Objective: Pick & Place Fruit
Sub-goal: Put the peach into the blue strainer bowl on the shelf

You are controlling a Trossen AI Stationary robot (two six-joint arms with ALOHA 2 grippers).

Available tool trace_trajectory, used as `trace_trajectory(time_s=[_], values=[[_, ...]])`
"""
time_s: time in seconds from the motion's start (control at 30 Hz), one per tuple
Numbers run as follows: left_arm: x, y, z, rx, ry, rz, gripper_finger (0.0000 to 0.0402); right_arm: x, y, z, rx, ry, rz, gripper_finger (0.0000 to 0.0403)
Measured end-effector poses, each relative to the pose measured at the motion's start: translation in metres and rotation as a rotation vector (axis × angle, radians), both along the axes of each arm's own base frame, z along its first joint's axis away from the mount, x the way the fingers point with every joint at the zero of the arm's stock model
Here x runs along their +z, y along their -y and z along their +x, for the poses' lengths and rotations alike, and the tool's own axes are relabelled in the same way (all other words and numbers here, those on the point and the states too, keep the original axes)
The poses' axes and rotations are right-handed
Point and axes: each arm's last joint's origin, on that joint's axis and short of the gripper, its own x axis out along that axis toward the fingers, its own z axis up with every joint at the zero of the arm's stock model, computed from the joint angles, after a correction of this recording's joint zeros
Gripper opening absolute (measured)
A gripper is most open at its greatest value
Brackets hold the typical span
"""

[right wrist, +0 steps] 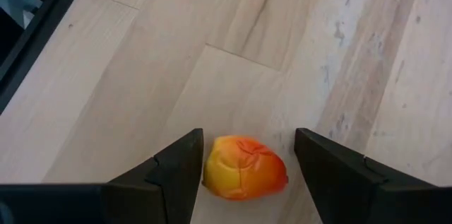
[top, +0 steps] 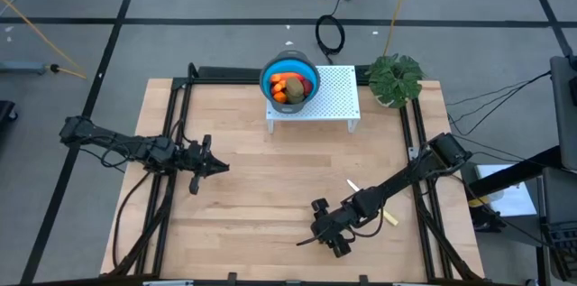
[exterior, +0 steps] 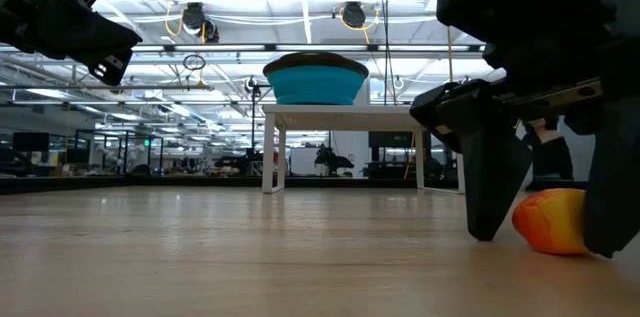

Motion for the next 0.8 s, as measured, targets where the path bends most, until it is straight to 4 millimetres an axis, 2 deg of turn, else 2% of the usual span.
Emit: trace_trajectory(time_s=[0.4, 0.8], values=[[-0.0006, -0.0037, 0.0007, 0.028, -0.004, 0.019, 0.0021, -0.0008, 0.0009, -0.0001, -0.001, -0.008, -0.003, 0.0218], [0.0054, -0.0060, 0.0018, 0.046, 0.060, 0.031, 0.0021, 0.0022, 0.0016, -0.0003, -0.027, -0.014, 0.015, 0.0160]])
